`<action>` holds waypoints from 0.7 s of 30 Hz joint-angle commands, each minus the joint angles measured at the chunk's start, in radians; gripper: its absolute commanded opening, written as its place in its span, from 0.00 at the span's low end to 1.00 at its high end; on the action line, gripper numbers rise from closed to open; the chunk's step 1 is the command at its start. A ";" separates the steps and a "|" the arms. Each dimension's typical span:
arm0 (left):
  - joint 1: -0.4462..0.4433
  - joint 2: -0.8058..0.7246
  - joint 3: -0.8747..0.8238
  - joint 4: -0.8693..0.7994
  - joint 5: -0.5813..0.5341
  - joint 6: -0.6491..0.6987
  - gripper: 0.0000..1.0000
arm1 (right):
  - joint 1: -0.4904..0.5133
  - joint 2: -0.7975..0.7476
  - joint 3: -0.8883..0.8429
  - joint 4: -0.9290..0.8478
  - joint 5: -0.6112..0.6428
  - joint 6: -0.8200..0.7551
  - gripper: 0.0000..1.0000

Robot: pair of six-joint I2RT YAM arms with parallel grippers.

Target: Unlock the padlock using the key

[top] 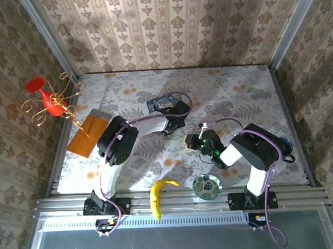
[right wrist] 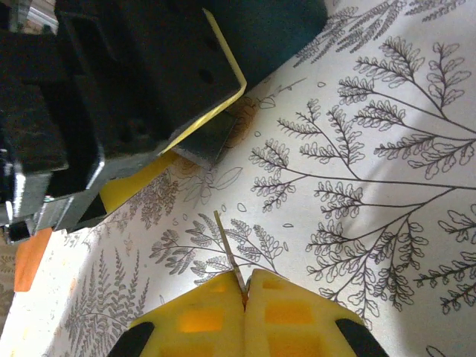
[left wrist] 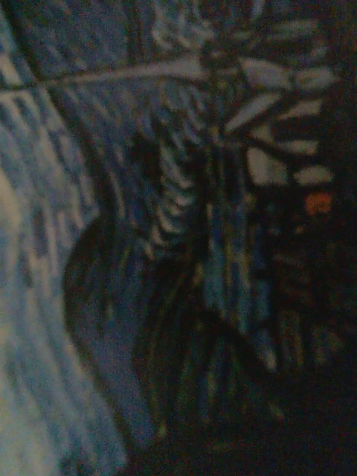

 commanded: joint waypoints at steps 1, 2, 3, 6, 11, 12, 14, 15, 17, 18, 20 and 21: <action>0.002 0.005 0.034 -0.089 -0.119 0.033 0.72 | 0.000 -0.053 0.000 -0.062 0.008 -0.040 0.00; 0.001 0.004 0.034 -0.092 -0.126 0.035 0.71 | 0.000 -0.061 0.003 -0.075 0.008 -0.045 0.00; 0.000 0.002 0.035 -0.096 -0.129 0.035 0.70 | 0.000 -0.067 0.006 -0.085 0.008 -0.049 0.00; -0.002 -0.005 0.028 -0.106 -0.136 0.032 0.65 | 0.000 -0.076 0.010 -0.095 0.006 -0.053 0.00; -0.010 -0.020 0.005 -0.103 -0.132 0.021 0.55 | 0.000 -0.079 0.008 -0.086 0.007 -0.047 0.00; -0.011 -0.022 0.003 -0.101 -0.127 0.021 0.55 | 0.000 -0.078 0.008 -0.084 0.005 -0.046 0.00; -0.014 -0.022 0.000 -0.097 -0.123 0.021 0.56 | 0.000 -0.077 0.010 -0.084 0.004 -0.045 0.00; -0.015 -0.022 0.001 -0.094 -0.122 0.023 0.56 | 0.000 -0.077 0.012 -0.084 0.004 -0.045 0.00; -0.017 -0.018 0.006 -0.089 -0.119 0.031 0.56 | 0.000 -0.077 0.013 -0.085 0.004 -0.045 0.00; -0.016 -0.014 0.008 -0.086 -0.119 0.034 0.56 | 0.000 -0.075 0.014 -0.085 0.003 -0.045 0.00; -0.016 -0.009 0.012 -0.085 -0.115 0.037 0.56 | 0.000 -0.075 0.015 -0.087 0.005 -0.044 0.00; -0.016 -0.008 0.013 -0.083 -0.111 0.038 0.55 | 0.000 -0.075 0.015 -0.087 0.004 -0.043 0.00</action>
